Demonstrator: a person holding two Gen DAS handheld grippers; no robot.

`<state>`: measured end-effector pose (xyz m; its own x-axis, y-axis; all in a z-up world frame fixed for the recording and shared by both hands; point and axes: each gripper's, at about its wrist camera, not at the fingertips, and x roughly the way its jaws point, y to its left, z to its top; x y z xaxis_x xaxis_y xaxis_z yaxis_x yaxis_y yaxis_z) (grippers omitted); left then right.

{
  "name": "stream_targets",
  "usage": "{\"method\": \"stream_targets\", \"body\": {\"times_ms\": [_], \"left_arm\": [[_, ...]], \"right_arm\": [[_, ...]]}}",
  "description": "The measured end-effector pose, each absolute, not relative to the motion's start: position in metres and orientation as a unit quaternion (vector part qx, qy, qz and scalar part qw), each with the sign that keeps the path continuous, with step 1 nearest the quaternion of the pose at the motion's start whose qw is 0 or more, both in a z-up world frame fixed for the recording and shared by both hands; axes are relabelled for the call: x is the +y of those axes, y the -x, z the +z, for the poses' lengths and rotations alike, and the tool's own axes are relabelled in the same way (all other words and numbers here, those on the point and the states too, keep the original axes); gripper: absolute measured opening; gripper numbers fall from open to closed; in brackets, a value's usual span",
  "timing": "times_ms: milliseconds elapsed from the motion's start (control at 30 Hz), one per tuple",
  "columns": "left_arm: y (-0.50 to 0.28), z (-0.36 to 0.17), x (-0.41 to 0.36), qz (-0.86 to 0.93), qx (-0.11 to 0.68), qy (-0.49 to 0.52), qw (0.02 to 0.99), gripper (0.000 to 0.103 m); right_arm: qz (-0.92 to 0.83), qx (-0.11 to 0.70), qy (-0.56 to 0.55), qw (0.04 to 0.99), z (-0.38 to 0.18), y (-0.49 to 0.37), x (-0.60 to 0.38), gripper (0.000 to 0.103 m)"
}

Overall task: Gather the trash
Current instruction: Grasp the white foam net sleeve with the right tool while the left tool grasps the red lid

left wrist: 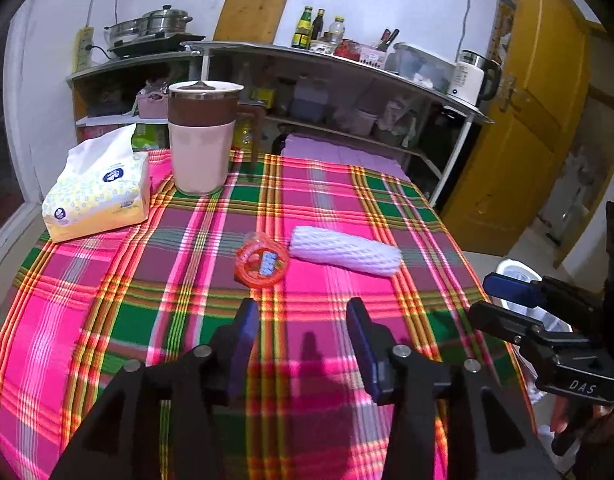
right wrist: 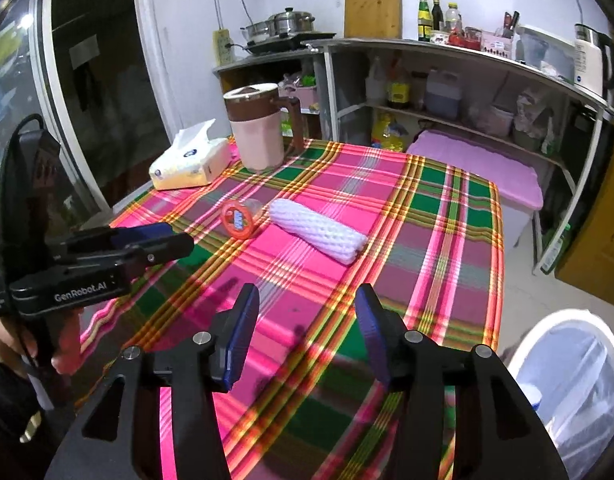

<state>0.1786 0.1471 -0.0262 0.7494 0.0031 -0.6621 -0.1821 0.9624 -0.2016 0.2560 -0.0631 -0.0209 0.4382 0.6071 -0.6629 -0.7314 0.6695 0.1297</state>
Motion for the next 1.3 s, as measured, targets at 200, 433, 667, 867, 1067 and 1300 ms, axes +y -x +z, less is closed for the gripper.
{"method": "stream_targets", "body": {"times_ms": [200,433,667,867,1067,1300], "left_arm": [[-0.206,-0.041,0.161,0.065,0.366,0.130,0.919,0.055],[-0.231,-0.056,0.172,0.073,0.380,0.138,0.912,0.060],[-0.250,-0.064,0.180,0.075,0.387,0.143,0.908,0.060],[-0.260,-0.071,0.179,0.071,0.396,0.139,0.905,0.060],[-0.263,-0.076,0.178,0.071,0.401,0.138,0.903,0.044],[-0.258,-0.072,0.177,0.069,0.392,0.138,0.907,0.043]], "right_arm": [[0.401,0.357,0.106,0.837,-0.032,-0.281,-0.045,0.051],[0.399,0.360,0.125,0.834,-0.045,-0.308,-0.028,0.051],[0.400,0.361,0.144,0.830,-0.057,-0.332,-0.008,0.051],[0.408,0.375,0.155,0.818,-0.071,-0.346,0.007,0.051],[0.408,0.384,0.164,0.812,-0.075,-0.352,0.011,0.051],[0.410,0.394,0.150,0.809,-0.072,-0.346,0.012,0.027]]}}
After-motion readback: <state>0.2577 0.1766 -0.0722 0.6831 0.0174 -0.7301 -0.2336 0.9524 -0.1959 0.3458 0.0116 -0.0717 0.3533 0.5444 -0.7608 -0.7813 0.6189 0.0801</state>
